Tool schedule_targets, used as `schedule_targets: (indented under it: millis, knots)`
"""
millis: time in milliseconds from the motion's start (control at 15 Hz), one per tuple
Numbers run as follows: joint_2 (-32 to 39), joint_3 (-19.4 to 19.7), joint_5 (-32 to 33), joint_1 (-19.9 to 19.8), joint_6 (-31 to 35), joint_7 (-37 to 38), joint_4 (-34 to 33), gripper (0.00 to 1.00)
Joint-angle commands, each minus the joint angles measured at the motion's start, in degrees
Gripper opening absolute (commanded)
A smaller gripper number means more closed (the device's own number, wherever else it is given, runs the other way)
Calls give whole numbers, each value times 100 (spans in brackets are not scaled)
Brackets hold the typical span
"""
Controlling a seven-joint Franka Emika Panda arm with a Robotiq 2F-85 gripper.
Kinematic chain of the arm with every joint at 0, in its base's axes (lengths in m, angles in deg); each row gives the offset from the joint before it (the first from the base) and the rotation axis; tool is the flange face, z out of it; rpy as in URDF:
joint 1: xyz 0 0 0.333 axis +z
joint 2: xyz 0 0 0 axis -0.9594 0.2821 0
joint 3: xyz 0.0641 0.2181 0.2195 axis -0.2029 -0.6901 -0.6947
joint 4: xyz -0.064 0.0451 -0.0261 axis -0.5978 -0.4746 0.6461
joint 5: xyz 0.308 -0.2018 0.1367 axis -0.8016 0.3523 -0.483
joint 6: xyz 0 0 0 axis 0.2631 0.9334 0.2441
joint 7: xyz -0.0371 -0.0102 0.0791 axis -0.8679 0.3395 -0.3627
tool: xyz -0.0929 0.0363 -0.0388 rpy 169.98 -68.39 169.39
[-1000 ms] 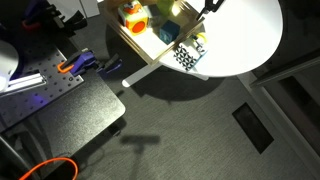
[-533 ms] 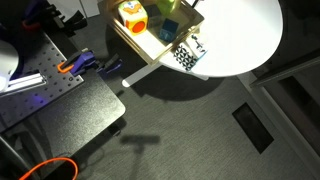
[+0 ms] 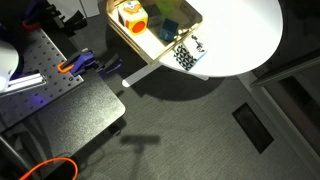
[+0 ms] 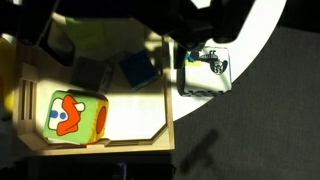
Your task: Put the blue block in the box
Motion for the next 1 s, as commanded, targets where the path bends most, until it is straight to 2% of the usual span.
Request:
schedule_targets:
  millis: [0, 600, 667, 933]
  knots:
    - [-473, 12, 187, 167, 74, 473, 238, 100]
    - [-1039, -30, 114, 352, -286, 884, 314, 100]
    - [-807, -9, 36, 340, -164, 723, 196, 100]
    - [-797, -9, 36, 340, -177, 722, 201, 100]
